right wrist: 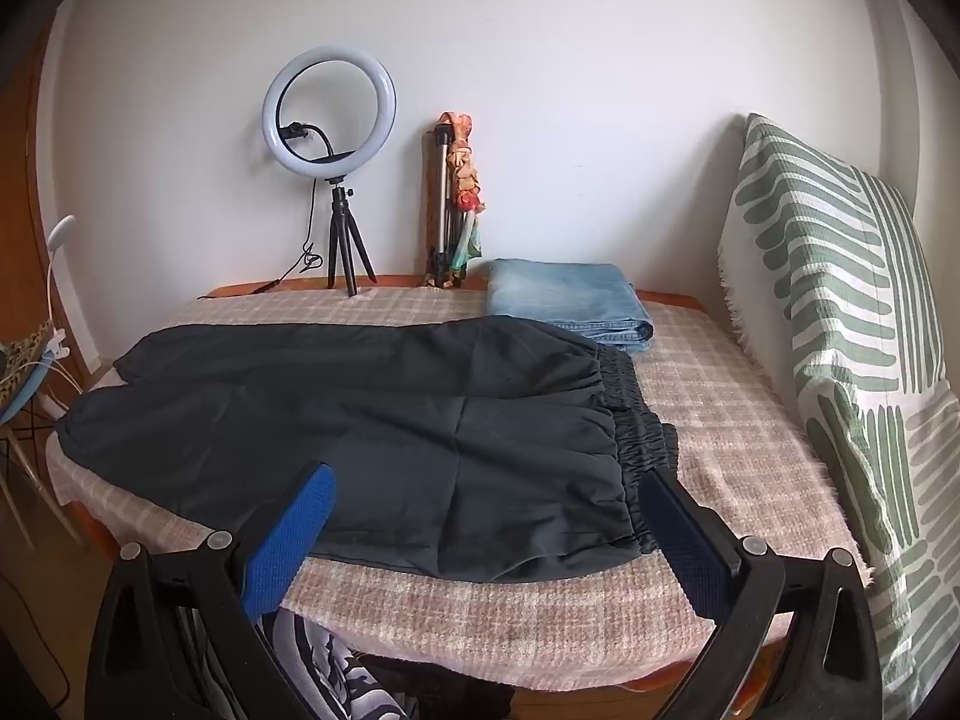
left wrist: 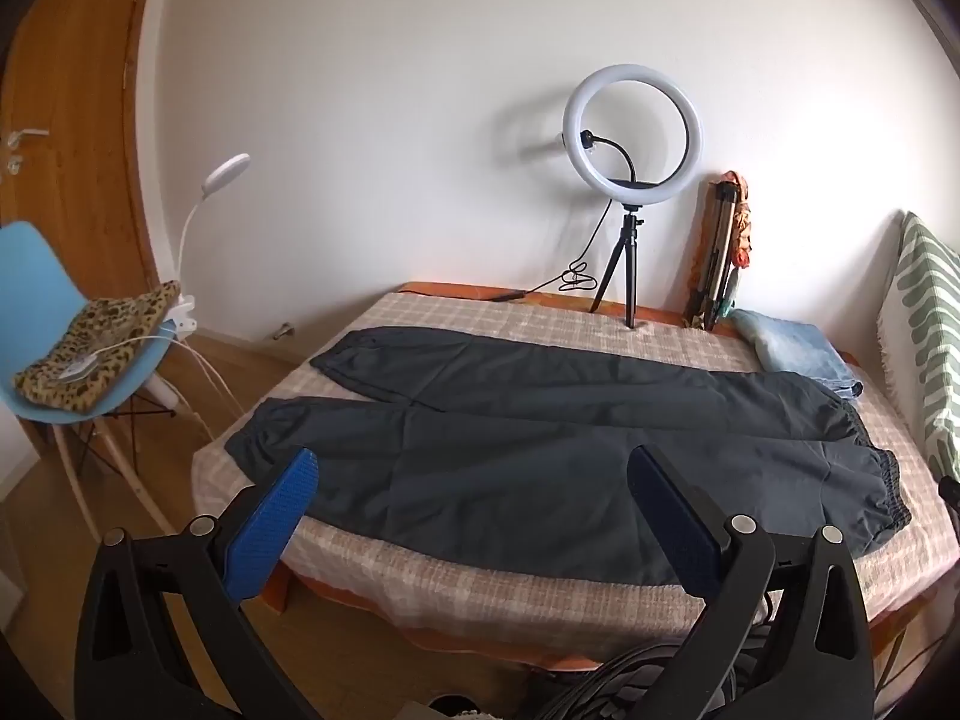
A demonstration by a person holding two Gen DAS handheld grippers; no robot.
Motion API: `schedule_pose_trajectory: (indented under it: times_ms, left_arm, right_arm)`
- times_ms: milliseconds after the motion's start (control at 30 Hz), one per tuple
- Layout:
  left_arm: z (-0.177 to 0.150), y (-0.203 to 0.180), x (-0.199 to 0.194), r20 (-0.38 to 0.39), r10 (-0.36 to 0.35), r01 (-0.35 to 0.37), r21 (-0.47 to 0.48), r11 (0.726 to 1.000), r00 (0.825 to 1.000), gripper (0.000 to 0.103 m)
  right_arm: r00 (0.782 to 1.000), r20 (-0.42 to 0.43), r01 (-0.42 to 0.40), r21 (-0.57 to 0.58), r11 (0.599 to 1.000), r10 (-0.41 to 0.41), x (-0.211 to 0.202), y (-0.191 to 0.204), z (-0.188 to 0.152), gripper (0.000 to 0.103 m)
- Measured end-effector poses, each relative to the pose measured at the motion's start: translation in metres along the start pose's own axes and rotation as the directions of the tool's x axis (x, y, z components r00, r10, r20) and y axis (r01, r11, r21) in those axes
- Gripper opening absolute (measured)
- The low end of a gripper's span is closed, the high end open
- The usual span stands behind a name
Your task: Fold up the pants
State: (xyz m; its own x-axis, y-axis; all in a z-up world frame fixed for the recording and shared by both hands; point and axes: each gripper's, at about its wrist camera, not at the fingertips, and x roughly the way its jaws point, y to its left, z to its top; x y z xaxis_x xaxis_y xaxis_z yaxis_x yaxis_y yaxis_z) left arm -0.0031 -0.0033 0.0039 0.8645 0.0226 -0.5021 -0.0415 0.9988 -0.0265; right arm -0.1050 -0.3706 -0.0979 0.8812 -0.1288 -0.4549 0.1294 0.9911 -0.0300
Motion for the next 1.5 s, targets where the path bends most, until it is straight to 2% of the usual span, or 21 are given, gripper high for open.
schedule_pose_trajectory:
  times_ms: [1500]
  left_arm:
    - [-0.0001, -0.0075, 0.0035, -0.001, -0.002, 0.002, 0.015, 1.000, 1.000, 0.103]
  right_arm:
    - [1.000, -0.002, -0.008, -0.007, 1.000, 0.008, 0.0053, 0.0010, -0.0058, 0.102]
